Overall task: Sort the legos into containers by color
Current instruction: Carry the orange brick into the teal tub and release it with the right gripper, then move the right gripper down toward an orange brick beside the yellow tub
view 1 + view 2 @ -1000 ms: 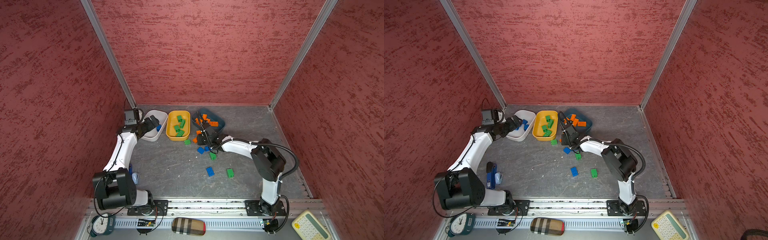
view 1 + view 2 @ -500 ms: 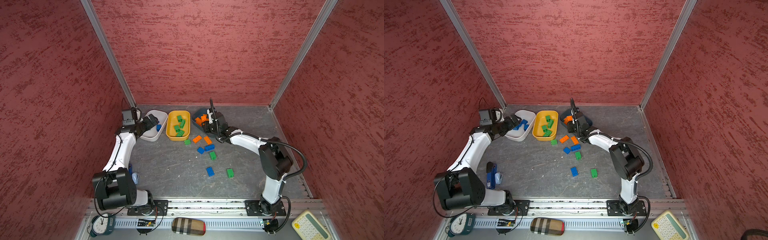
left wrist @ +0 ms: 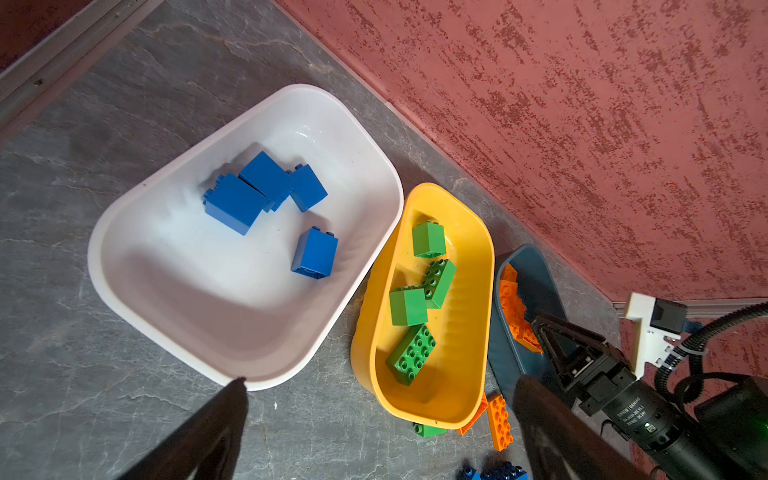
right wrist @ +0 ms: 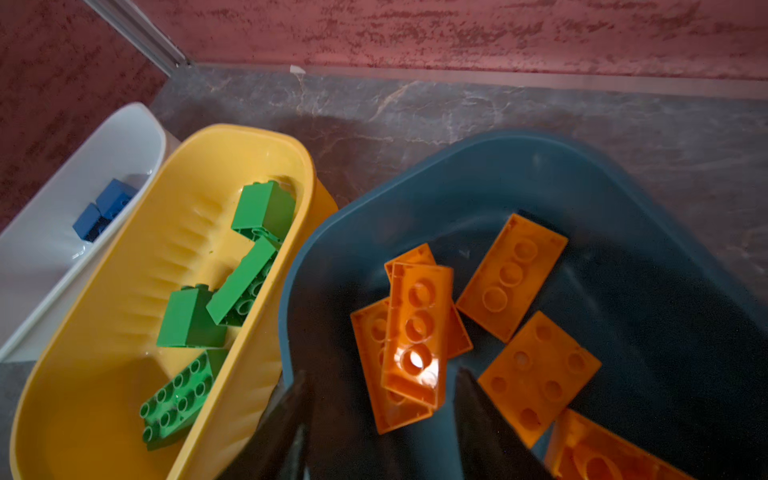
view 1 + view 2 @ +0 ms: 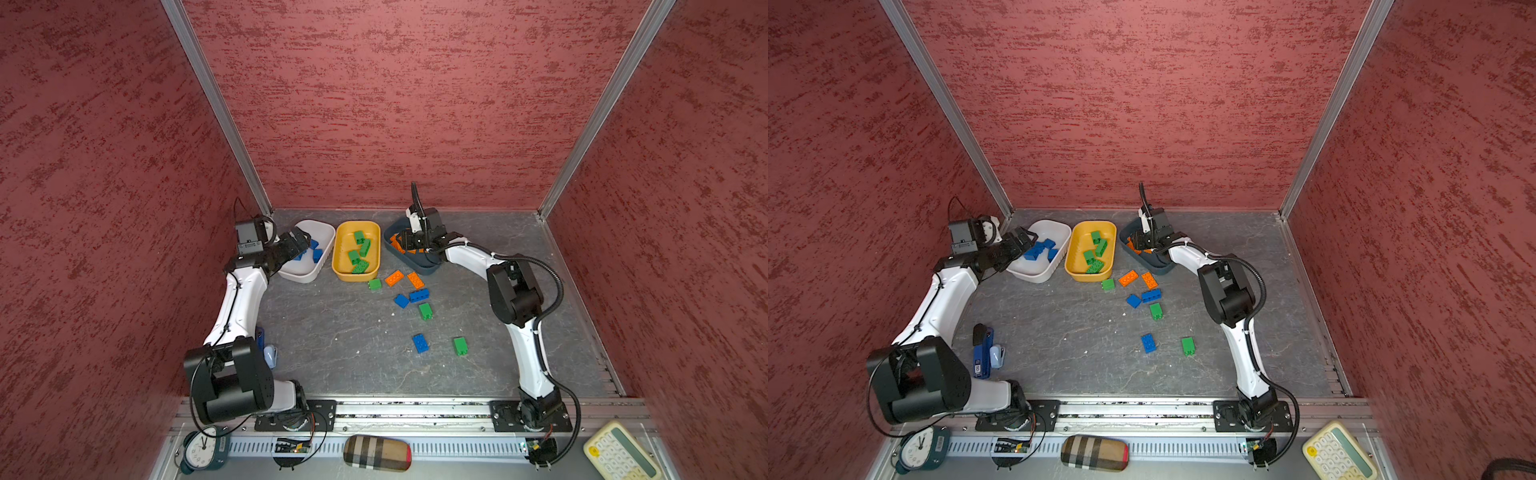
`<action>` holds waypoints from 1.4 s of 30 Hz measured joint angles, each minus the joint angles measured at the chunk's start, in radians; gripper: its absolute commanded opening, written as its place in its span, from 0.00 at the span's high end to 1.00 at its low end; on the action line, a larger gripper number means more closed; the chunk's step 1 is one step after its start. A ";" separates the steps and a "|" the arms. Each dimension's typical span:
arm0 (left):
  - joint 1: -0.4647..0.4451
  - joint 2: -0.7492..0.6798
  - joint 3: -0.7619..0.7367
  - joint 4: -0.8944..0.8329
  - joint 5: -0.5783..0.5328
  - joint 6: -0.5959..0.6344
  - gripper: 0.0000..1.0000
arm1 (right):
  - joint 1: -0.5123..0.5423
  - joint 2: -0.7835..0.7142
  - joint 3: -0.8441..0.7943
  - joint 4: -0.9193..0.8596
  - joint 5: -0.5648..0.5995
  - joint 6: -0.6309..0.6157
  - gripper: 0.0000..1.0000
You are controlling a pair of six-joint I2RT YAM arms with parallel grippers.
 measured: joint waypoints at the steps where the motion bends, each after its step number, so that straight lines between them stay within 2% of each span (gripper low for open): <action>1: 0.000 0.000 0.000 0.001 0.002 0.000 0.01 | 0.000 -0.001 0.000 -0.008 -0.002 -0.005 0.37; 5: 0.000 0.001 0.000 0.006 0.016 -0.003 0.00 | 0.002 -0.036 -0.032 -0.036 -0.005 -0.005 0.35; 10: -0.002 0.002 0.000 0.009 0.044 -0.005 0.01 | 0.014 -0.225 -0.231 -0.050 -0.015 0.027 0.31; 15: -0.044 0.029 0.000 0.014 0.073 -0.004 0.01 | 0.066 -0.402 -0.398 -0.045 0.034 0.151 0.28; 19: -0.132 0.063 0.000 0.011 0.079 0.013 0.01 | 0.158 -0.405 -0.426 -0.052 0.090 0.243 0.24; 23: -0.232 0.089 0.002 -0.007 0.062 0.040 0.01 | 0.241 -0.336 -0.401 -0.061 0.132 0.275 0.19; 26: -0.267 0.102 0.011 -0.026 0.065 0.046 0.01 | 0.262 -0.254 -0.348 -0.074 0.134 0.221 0.14; 35: -0.227 0.106 0.015 -0.036 0.051 0.046 0.00 | 0.242 -0.142 -0.219 -0.149 0.231 -0.102 0.03; 42: -0.227 0.106 0.015 -0.040 0.032 0.048 0.00 | 0.220 -0.078 -0.178 -0.158 0.248 -0.188 0.01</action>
